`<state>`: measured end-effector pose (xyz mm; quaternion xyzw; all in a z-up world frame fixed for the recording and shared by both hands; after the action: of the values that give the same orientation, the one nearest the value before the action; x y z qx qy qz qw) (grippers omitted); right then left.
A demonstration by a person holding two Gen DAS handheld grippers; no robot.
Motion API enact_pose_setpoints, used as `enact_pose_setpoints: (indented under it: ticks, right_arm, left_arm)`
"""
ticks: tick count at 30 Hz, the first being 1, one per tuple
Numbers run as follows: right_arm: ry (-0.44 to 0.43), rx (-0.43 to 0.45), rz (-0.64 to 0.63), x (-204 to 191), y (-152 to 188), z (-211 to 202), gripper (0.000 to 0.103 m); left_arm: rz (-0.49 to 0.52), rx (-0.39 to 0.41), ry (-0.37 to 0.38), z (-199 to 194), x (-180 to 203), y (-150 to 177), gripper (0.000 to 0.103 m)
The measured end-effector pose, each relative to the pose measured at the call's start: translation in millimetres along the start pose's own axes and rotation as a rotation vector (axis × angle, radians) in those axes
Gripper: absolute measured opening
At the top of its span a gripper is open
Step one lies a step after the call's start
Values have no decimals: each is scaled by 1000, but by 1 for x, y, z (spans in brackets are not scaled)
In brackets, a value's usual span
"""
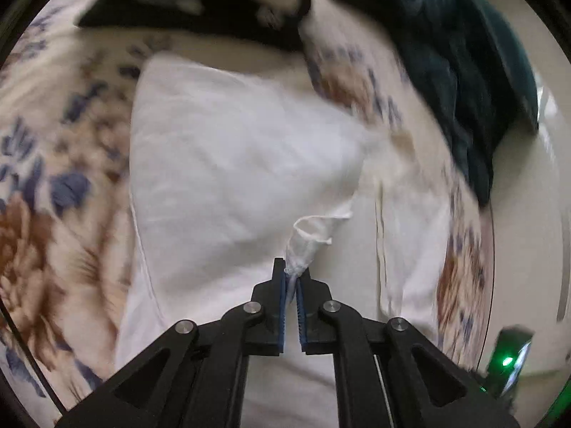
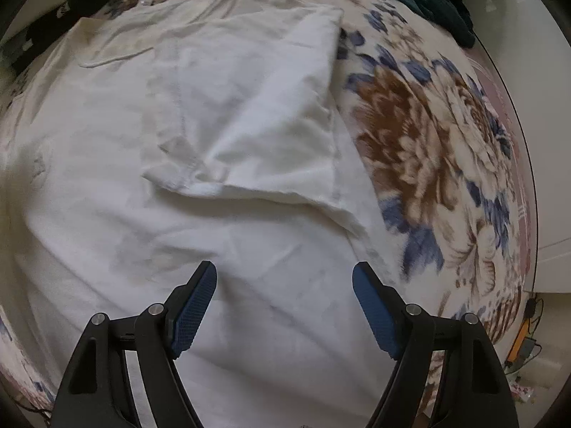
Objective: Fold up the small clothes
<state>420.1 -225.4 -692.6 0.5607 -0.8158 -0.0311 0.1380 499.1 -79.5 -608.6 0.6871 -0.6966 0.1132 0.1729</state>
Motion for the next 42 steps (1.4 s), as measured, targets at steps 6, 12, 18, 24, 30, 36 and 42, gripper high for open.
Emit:
enact_pose_setpoints:
  ticks: [6,12,18,24,30,36,42]
  right_arm:
    - [-58,5,11,8,2,-11,80]
    - [-95,20,4,5,2,-22,80]
    - [-119,-16,58,8,1,-22,80]
    - [-116,-77,87,26,2,-37,80]
    - [-121,-24,-25,32,-4,-87,92]
    - [-249,-18,-122,40,-25,-100,95]
    - [-316,-104,-252,106,-44,-94,95]
  left_arm:
    - [-47,87,-128,-38,-36,17,101]
    - [-132,129,-271,-49,-85,-1,102]
    - [3,-14,-398,13,-64,-17,102]
    - [124,-11,-422,16,-43,13,102]
    - [64,139,-442,-57,-27,44,102]
    - [0,201,-507,-75,23,75,102]
    - [-126,36,-525,-13,106,167,102]
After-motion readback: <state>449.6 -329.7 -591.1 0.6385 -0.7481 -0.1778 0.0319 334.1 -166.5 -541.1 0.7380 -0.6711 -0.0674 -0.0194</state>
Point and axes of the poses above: each gripper's, at about its wrist camera, not at the fingertips, and z roughly the way its jaws point, x to its right, y to its underside, the point moved 6 cm from there along z, roughly the way its jaws point, and after that the axes turned 15 degrees about -x, right-handed, at the moved point
